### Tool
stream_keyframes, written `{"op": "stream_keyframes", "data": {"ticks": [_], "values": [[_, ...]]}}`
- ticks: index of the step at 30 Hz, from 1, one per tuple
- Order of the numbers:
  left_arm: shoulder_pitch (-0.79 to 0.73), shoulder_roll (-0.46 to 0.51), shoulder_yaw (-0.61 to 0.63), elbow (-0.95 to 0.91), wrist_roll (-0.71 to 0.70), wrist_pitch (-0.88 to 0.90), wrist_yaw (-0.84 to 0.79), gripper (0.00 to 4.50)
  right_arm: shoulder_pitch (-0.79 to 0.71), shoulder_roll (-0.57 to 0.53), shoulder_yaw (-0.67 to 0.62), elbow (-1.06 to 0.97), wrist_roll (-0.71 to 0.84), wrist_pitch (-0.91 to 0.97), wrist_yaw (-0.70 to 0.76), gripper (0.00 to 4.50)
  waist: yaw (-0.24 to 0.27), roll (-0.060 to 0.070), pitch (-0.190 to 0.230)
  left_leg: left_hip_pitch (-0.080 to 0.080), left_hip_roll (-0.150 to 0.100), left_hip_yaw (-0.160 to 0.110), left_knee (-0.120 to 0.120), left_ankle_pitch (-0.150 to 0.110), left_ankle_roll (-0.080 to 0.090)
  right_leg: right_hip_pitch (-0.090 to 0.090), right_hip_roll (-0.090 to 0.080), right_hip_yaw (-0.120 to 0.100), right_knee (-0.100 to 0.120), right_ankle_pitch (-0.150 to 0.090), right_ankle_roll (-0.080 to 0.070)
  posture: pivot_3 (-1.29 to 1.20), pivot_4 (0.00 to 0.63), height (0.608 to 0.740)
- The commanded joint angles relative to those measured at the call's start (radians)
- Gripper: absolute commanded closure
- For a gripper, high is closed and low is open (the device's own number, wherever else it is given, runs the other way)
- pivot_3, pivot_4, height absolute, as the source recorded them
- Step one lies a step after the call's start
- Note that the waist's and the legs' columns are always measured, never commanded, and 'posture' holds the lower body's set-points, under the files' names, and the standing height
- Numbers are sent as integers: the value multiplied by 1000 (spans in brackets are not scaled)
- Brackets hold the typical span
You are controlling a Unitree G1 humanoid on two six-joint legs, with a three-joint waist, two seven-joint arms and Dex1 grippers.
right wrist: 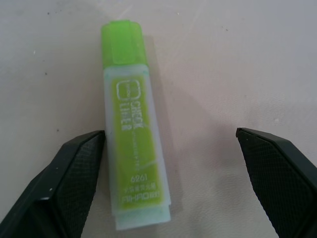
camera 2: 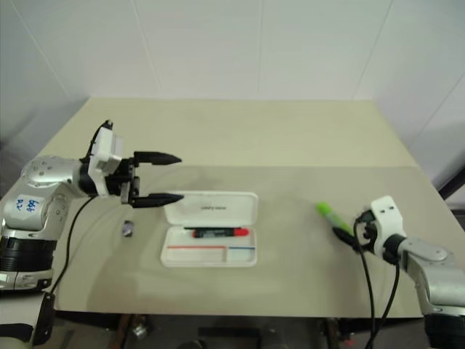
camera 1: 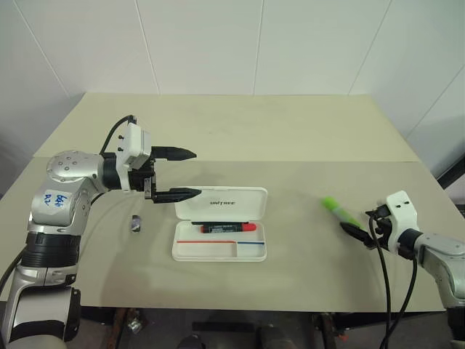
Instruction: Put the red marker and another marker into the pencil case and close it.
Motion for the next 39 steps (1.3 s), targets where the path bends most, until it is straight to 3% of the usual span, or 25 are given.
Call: {"op": "stream_keyframes", "data": {"ticks": [1, 4, 12, 25, 39], "values": [[-33, 4, 5, -7, -13, -6, -15, 0, 35, 12, -22, -26, 15, 0, -9, 17, 1, 0, 0, 0, 0, 0, 0, 0, 0, 0, 0, 0, 0, 0, 0, 0, 150, 740], [-44, -1, 0, 5, -12, -11, -25, 0, 55, 24, -21, -63, 37, -1, -1, 587, 1, 0, 0, 0, 0, 0, 0, 0, 0, 0, 0, 0, 0, 0, 0, 0, 150, 740], [-54, -12, -8, 29, -2, -27, -40, 0, 83, 32, -12, -106, 55, -10, 3, 3423, 2, 0, 0, 0, 0, 0, 0, 0, 0, 1, 0, 0, 0, 0, 0, 0, 150, 740], [-3, 59, 24, 187, 81, -231, -58, 0, -94, 45, -20, 2, 27, -221, -13, 3410, -4, 0, 0, 1, 0, 1, 0, 0, 0, 0, 0, 1, 0, 0, 1, 0, 150, 740], [64, 138, 68, 326, 111, -321, -65, 0, -373, 87, 214, -159, 136, -223, 221, 3410, -3, 1, 1, 0, 0, 0, 0, 0, 0, -1, 0, 0, 0, 0, 1, 0, 150, 740]]}}
